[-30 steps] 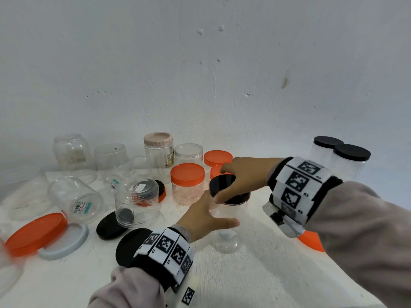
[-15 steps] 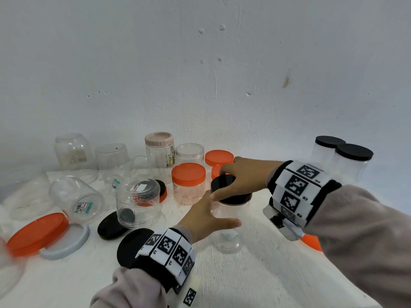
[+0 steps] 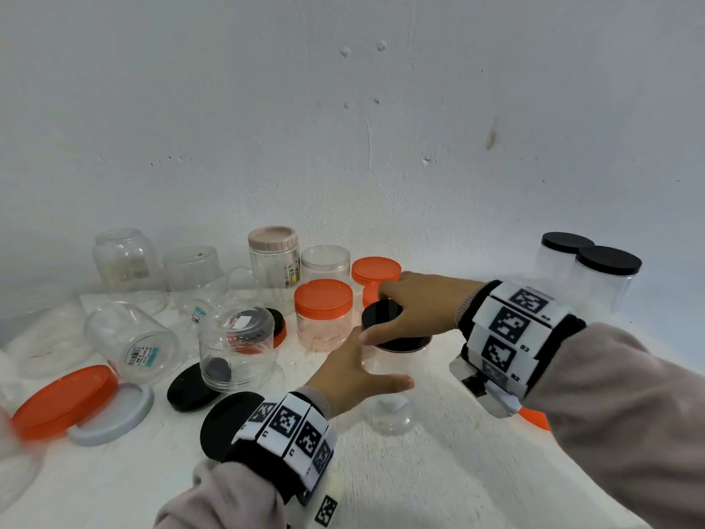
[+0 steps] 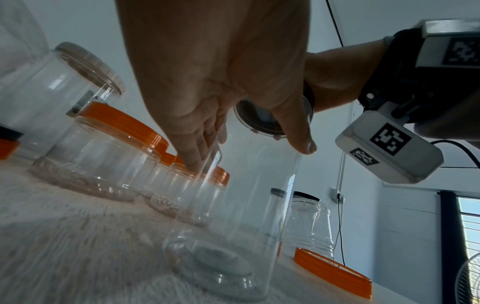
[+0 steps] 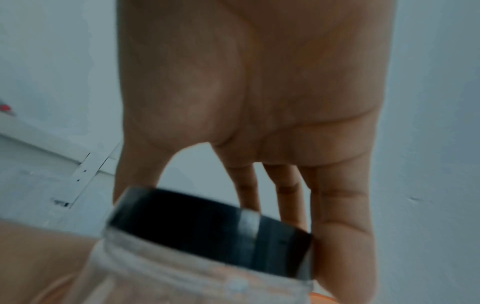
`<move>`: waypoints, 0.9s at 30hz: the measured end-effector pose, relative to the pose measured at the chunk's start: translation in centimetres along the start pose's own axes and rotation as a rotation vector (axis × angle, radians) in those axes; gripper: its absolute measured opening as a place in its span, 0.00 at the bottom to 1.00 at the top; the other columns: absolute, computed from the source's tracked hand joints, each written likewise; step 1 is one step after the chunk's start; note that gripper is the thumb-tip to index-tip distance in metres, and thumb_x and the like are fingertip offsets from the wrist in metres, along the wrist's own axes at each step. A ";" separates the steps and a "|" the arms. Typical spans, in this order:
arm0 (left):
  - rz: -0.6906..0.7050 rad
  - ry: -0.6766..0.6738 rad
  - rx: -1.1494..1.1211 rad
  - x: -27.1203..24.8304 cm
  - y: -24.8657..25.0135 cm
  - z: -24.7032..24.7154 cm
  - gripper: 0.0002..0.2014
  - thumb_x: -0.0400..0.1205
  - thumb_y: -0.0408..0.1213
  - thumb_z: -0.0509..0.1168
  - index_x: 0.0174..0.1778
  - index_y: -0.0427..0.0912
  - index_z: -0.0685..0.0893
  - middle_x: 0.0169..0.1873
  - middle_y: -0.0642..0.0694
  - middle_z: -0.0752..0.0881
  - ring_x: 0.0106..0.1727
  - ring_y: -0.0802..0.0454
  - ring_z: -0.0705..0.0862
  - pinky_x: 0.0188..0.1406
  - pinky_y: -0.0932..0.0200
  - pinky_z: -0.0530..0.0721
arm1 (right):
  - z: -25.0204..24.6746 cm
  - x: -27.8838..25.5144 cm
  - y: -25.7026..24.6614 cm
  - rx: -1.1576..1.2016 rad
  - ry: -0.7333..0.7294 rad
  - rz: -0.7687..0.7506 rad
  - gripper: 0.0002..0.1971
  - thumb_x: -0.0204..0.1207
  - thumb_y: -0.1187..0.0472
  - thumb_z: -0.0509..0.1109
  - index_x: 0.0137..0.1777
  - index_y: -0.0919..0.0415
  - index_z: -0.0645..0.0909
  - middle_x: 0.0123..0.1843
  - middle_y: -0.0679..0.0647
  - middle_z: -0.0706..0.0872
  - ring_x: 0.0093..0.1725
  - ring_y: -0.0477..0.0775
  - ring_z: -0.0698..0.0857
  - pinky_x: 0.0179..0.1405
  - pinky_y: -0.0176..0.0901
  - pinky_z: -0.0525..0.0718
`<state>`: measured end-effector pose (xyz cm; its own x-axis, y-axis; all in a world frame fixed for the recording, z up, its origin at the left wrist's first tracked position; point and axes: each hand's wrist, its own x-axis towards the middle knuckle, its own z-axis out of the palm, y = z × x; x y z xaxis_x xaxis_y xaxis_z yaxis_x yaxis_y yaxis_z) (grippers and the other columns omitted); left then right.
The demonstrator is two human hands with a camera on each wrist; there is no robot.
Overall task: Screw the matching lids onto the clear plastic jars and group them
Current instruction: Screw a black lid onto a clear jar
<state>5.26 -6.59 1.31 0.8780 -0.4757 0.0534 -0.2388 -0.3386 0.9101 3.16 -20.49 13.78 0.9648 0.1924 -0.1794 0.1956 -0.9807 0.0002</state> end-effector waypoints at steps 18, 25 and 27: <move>0.001 -0.007 -0.016 0.1 -0.1 0.0 0.45 0.64 0.53 0.81 0.75 0.56 0.66 0.67 0.61 0.74 0.72 0.57 0.71 0.66 0.61 0.70 | 0.3 -0.1 0.0 0.000 0.021 0.040 0.38 0.67 0.24 0.62 0.68 0.51 0.71 0.58 0.51 0.74 0.52 0.53 0.80 0.50 0.46 0.82; 0.030 0.002 -0.004 0.2 0.0 0.1 0.46 0.65 0.52 0.80 0.76 0.58 0.62 0.72 0.57 0.74 0.72 0.56 0.73 0.70 0.55 0.74 | -1.4 -0.3 1.2 0.167 -0.141 -0.112 0.39 0.67 0.42 0.77 0.77 0.39 0.65 0.66 0.39 0.71 0.68 0.49 0.73 0.65 0.48 0.76; 0.032 -0.009 0.001 0.2 -0.1 0.1 0.44 0.65 0.53 0.80 0.74 0.61 0.62 0.70 0.61 0.74 0.71 0.58 0.73 0.67 0.58 0.73 | -1.1 -0.1 1.3 0.166 -0.101 -0.095 0.36 0.66 0.37 0.76 0.74 0.41 0.69 0.64 0.41 0.74 0.63 0.49 0.77 0.63 0.48 0.80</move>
<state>5.45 -6.75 1.24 0.8661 -0.4935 0.0792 -0.2674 -0.3238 0.9076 3.50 -21.71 14.89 0.9192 0.2883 -0.2682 0.2455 -0.9522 -0.1820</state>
